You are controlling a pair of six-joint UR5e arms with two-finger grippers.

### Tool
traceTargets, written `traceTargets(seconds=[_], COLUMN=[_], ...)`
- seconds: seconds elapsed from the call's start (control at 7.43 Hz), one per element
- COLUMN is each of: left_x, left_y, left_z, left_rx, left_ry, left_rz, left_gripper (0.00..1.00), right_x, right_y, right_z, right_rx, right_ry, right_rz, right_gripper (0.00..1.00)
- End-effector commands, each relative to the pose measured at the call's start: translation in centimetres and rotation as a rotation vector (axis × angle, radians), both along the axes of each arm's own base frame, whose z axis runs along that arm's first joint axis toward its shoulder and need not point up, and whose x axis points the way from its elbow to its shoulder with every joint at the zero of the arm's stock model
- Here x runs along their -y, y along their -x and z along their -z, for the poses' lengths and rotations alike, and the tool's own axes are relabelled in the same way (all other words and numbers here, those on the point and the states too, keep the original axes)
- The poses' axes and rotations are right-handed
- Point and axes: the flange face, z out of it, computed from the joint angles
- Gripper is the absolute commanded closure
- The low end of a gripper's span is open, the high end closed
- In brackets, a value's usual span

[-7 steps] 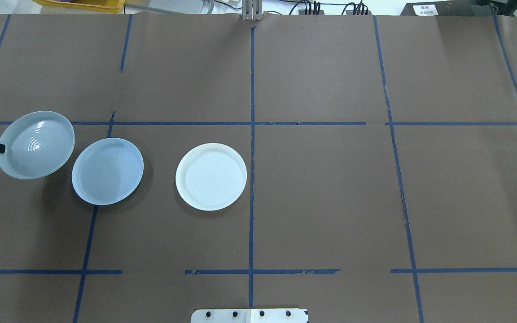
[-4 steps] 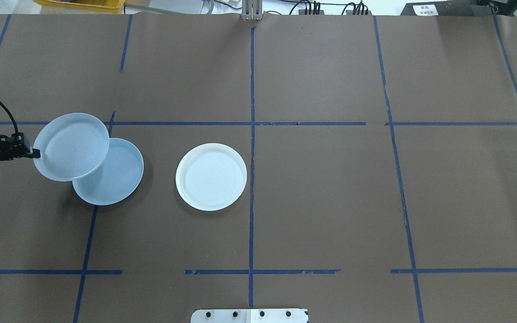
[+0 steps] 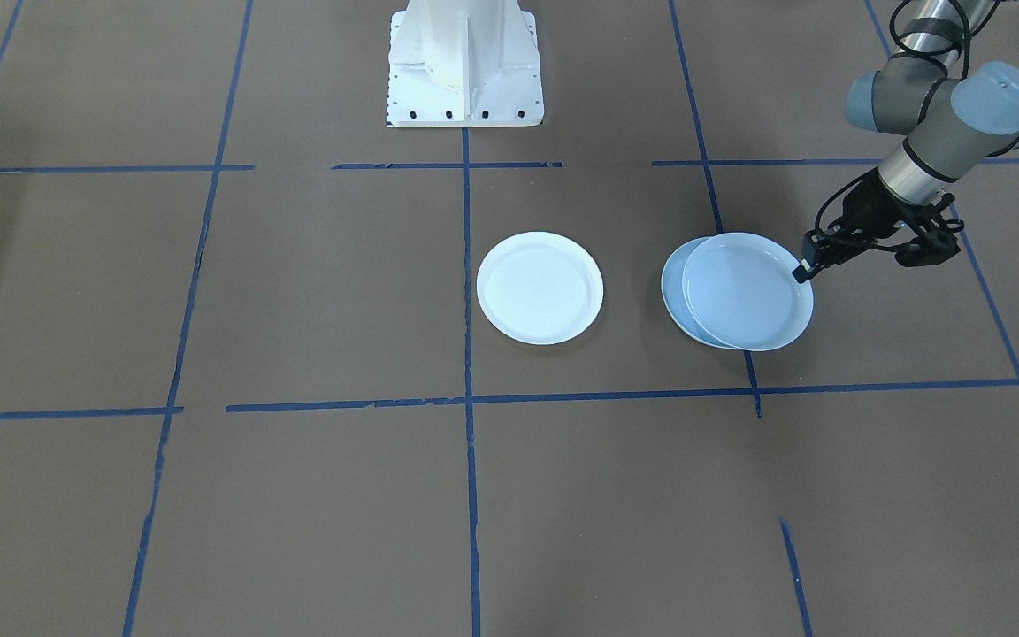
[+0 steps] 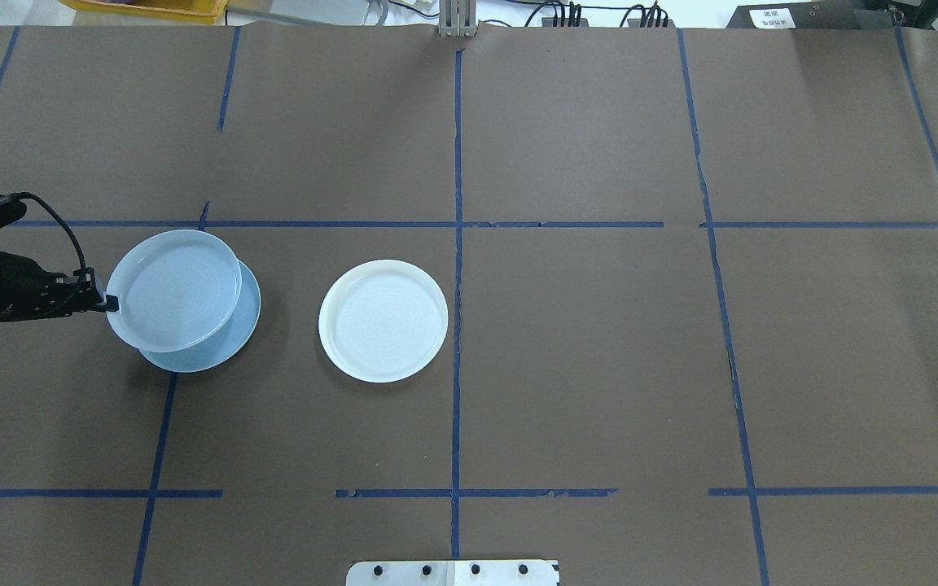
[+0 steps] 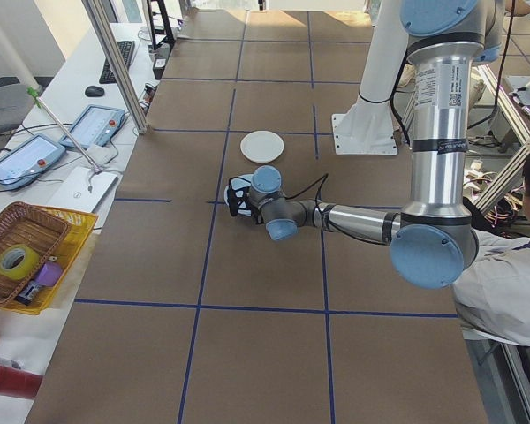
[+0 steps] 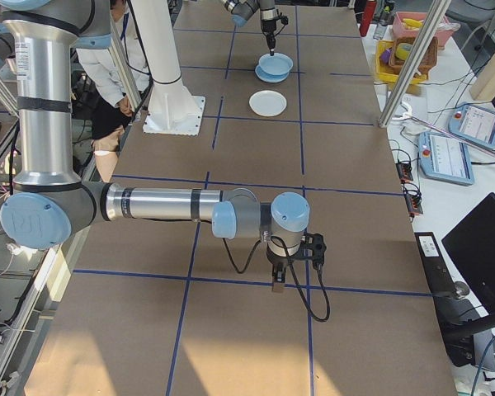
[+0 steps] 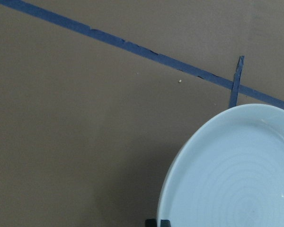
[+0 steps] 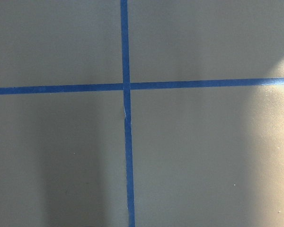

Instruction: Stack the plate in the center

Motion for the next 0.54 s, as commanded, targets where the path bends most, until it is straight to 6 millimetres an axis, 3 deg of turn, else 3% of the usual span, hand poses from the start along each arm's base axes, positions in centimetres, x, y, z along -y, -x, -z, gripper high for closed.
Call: traceTargets(seconds=[0.0, 0.27, 0.4], left_x=[-0.3, -1.3, -1.1], left_y=[-0.4, -0.1, -1.7], left_z=[1.2, 6.4, 9.9], left_rx=[-0.019, -0.094, -0.094], left_ry=[-0.008, -0.022, 0.006], left_rz=[-0.018, -0.040, -0.041], left_gripper=[0.00, 0.00, 0.00], right_x=[0.0, 0.0, 0.0], right_y=[-0.1, 0.0, 0.0], right_z=[0.0, 0.0, 0.0], right_rx=[0.000, -0.001, 0.000], right_ry=[0.000, 0.000, 0.000], right_rz=[-0.001, 0.000, 0.000], right_gripper=[0.00, 0.00, 0.00])
